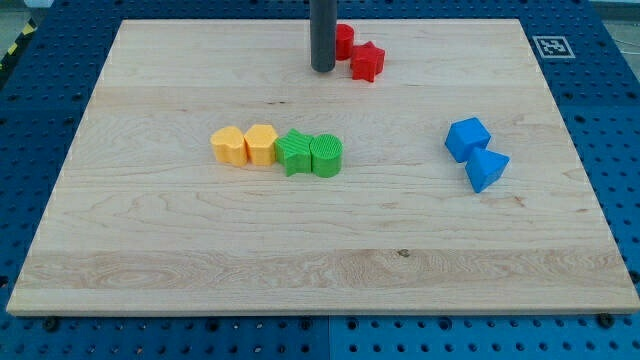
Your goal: Slowly slide the red star downwards
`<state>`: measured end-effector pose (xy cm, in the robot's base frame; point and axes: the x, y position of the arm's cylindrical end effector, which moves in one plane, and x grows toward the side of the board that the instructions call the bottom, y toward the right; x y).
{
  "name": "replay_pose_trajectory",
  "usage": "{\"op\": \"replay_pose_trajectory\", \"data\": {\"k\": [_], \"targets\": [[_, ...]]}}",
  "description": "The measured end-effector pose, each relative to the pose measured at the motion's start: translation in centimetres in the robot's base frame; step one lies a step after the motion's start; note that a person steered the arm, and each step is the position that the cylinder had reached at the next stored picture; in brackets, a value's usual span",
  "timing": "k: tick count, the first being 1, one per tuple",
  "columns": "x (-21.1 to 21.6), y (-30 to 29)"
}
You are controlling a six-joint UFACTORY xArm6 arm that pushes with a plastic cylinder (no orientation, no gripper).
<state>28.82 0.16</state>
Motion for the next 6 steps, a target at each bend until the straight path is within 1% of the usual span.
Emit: {"op": "replay_pose_trajectory", "data": {"k": [2, 4, 6], "targets": [[-0.2, 3.5], [-0.2, 3.6], [-0.3, 6.1]]}}
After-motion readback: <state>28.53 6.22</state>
